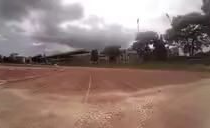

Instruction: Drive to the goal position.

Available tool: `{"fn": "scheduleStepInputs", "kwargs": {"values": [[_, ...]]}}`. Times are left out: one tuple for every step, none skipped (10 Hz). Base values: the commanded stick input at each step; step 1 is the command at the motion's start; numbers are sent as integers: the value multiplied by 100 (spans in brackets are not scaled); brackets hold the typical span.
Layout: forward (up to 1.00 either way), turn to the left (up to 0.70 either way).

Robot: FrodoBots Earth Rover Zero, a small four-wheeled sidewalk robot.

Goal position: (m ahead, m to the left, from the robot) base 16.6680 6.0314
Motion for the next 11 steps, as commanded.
{"fn": "scheduleStepInputs", "kwargs": {"values": [[45, 0], [45, 0], [45, 0], [45, 0], [45, 0], [45, 0], [45, 0], [45, 0], [45, 0], [45, 0], [45, 0]]}}
